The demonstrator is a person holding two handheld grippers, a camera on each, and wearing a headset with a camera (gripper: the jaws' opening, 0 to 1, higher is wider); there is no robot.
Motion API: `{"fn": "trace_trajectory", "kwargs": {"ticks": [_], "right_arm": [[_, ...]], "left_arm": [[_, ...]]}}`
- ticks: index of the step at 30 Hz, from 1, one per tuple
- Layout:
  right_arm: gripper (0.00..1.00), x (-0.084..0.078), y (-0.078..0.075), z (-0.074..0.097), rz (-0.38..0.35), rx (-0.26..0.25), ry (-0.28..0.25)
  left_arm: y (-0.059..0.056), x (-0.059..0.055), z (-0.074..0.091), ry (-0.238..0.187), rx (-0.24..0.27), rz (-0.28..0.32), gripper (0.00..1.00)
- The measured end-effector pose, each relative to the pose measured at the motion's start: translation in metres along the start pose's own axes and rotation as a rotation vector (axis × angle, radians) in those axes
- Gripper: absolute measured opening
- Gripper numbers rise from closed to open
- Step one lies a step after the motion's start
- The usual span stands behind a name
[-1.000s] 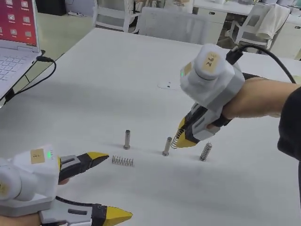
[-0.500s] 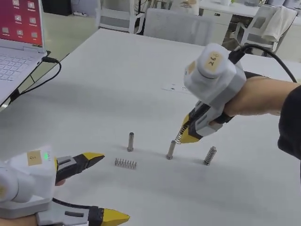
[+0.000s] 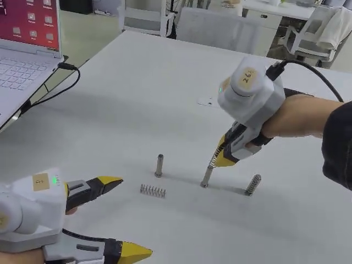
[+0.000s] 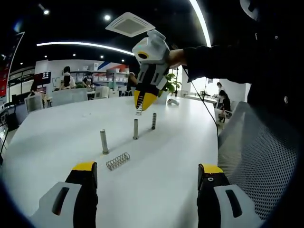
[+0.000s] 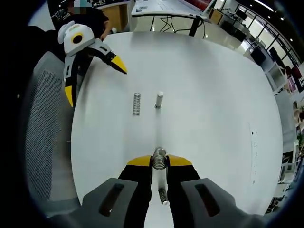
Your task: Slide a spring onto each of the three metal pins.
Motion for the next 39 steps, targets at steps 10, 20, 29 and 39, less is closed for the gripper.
{"fn": "trace_trajectory", "kwargs": {"ticks": [10,20,29,39], "right_arm": [[0.09,0.000,-0.001,-0.009,-0.008,0.017,0.011],[0.09,-0.001,0.000,-0.016,-0.015,0.031,0.018],[0.09,-0.002,0.003,-0.029,-0.028,0.048,0.024],[0.09,-0.002,0.003,-0.046,-0.040,0.062,0.039]], "left_arm": [[0.003,-0.002,0.001,0.002,0.003,0.005,0.83],[0.003,-0.004,0.000,0.007,0.001,0.007,0.81],[0.002,-0.005,0.000,0.008,0.000,0.011,0.81],[0.002,-0.006,0.000,0.013,0.002,0.010,0.80]]}}
Point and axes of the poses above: the centre of the closed fingertips' face, and the gripper's own axes: z roughly backward along the fingers, y roughly to its left, x roughly out of its top, the point moved 1 cm from there along z, roughly backward along the fingers, and after that the axes turned 13 degrees about y, right-handed, at the moved point
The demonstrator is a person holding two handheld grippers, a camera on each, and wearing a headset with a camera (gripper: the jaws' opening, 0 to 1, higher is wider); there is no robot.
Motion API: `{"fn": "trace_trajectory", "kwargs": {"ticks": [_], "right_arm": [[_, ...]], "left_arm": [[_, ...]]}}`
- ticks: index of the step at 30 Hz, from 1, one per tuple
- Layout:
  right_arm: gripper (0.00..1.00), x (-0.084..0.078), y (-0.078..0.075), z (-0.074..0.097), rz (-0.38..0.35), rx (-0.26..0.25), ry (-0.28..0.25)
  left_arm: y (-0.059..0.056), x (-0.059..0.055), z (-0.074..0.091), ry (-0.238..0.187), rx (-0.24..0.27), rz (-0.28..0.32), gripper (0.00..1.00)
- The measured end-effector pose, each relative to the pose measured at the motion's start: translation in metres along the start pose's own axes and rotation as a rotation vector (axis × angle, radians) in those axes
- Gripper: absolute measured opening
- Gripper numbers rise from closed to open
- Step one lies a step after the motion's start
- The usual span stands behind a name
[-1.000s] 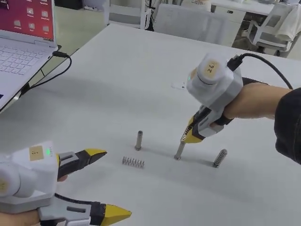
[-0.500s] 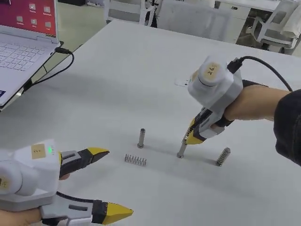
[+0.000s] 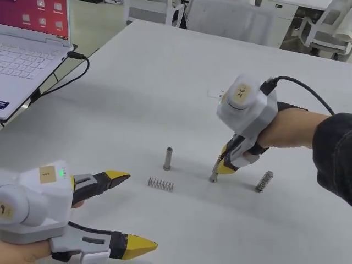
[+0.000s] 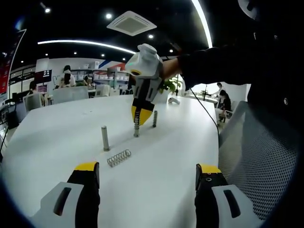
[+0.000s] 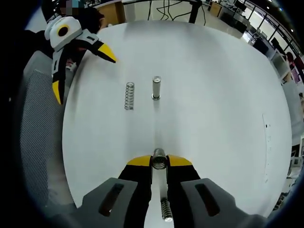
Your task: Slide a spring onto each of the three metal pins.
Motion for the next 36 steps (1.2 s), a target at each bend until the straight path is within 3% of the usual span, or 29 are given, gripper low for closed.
{"fn": "trace_trajectory", "kwargs": {"ticks": [12,26,36], "right_arm": [[0.09,-0.003,-0.003,-0.020,-0.019,0.010,0.014],[0.13,-0.007,-0.006,-0.020,-0.045,0.012,0.004],[0.13,-0.020,0.000,-0.016,-0.073,0.011,0.007]], "left_arm": [[0.001,0.000,-0.001,0.003,0.001,0.003,0.79],[0.001,0.000,0.000,0.005,0.001,0.001,0.79],[0.000,0.002,0.000,-0.001,0.001,-0.006,0.79]]}}
Point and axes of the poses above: the centre of the closed fingertips' face, and the gripper's own axes: z roughly backward along the fingers, y roughly to its left, x roughly out of its top, the point moved 1 cm from there along z, roughly backward along the fingers, and after that the axes turned 13 degrees about y, right-handed, at the moved point
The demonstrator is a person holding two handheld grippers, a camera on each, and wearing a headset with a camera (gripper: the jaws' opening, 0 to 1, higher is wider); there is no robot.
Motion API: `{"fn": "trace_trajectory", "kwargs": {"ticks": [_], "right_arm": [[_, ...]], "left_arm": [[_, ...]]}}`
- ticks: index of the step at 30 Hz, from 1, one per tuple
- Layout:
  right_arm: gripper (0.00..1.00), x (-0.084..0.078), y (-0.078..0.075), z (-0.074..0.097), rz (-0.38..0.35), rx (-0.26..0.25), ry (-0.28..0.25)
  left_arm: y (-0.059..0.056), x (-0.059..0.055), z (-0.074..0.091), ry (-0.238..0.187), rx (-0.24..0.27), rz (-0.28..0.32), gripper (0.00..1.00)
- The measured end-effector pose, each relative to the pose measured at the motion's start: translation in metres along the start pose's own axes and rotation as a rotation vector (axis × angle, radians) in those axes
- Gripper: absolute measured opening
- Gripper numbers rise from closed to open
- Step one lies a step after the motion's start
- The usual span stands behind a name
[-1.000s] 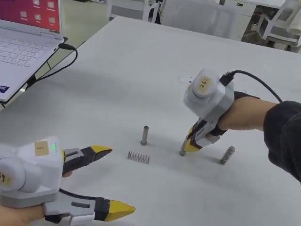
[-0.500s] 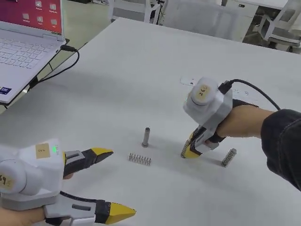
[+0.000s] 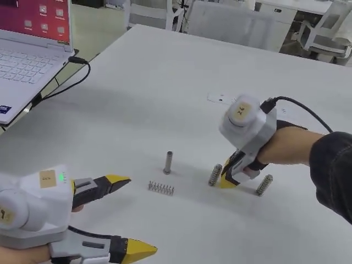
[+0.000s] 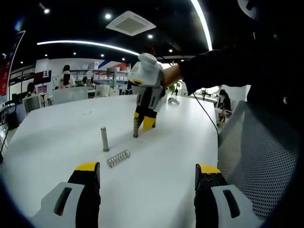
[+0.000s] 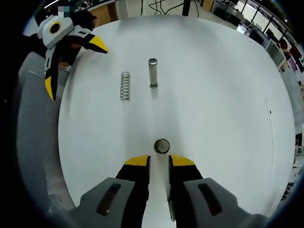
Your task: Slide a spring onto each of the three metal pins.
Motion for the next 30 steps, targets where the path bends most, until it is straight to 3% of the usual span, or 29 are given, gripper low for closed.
{"fn": "trace_trajectory", "kwargs": {"ticks": [17,30], "right_arm": [[0.14,-0.010,0.030,0.002,0.019,0.007,0.003],[0.14,0.004,0.062,0.001,0.048,0.040,-0.024]], "left_arm": [[-0.004,0.003,0.001,-0.002,-0.003,-0.016,0.78],[-0.008,0.006,0.001,-0.004,-0.009,-0.029,0.78]]}}
Point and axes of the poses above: the centre of the closed fingertips' face, and the gripper's own axes: z roughly backward along the fingers, y roughly to its left, x roughly out of its top, the point moved 1 cm from there along z, roughly backward along the fingers, and after that the axes turned 13 degrees about y, right-handed, at the moved point
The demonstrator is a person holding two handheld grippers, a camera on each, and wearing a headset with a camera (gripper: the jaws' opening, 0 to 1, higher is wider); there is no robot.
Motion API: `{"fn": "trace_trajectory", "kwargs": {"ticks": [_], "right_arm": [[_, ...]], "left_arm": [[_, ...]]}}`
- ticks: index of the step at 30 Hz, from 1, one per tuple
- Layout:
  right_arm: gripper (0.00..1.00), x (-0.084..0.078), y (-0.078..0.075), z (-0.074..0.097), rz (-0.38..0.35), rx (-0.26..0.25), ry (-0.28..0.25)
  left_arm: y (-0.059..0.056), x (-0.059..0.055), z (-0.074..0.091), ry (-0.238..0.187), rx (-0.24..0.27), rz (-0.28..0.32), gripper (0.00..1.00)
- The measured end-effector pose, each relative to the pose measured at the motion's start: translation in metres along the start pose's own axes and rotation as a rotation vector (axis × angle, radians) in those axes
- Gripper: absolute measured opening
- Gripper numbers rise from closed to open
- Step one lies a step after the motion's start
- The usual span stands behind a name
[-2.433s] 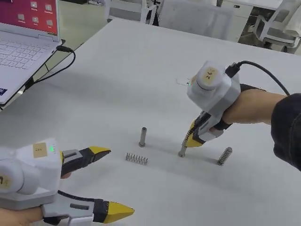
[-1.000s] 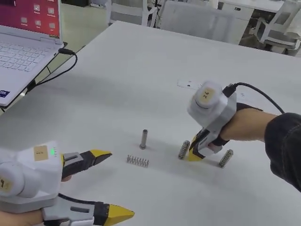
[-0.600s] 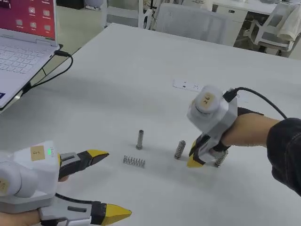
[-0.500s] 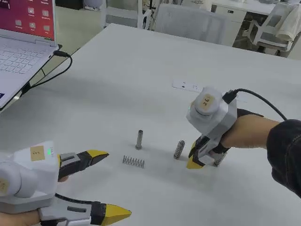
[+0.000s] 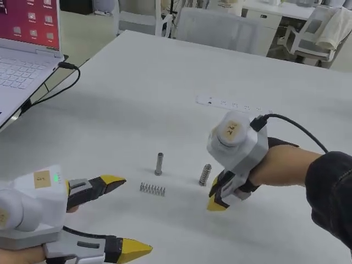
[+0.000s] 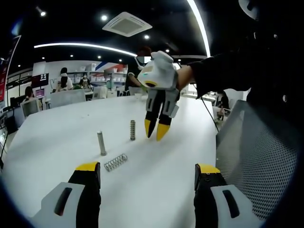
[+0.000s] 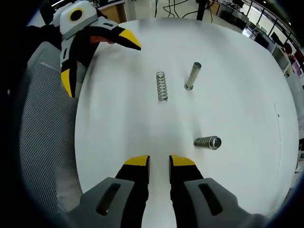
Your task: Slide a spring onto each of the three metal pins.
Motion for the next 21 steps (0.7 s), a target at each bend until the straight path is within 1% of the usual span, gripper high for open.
{"fn": "trace_trajectory", "kwargs": {"ticks": [3,10,14,21], "right_arm": [[0.14,0.005,0.004,0.000,0.018,-0.001,0.002],[0.14,0.030,0.011,0.005,0.064,-0.007,-0.015],[0.14,0.041,0.012,0.006,0.091,-0.021,-0.014],[0.14,0.066,0.009,0.007,0.123,-0.039,-0.038]], "left_arm": [[0.000,0.001,0.001,-0.001,0.002,-0.003,0.78],[0.000,0.001,0.004,-0.004,0.007,-0.007,0.78],[0.000,0.001,0.006,-0.005,0.012,-0.006,0.77],[0.001,-0.001,0.008,-0.005,0.018,-0.003,0.77]]}}
Point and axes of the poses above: the centre of the closed fingertips' face, and the gripper's own axes: z roughly backward along the fingers, y roughly to its left, x roughly out of its top, the point moved 1 cm from there along z, roughly backward along the fingers, and after that the axes turned 13 degrees about y, right-handed, at the moved point
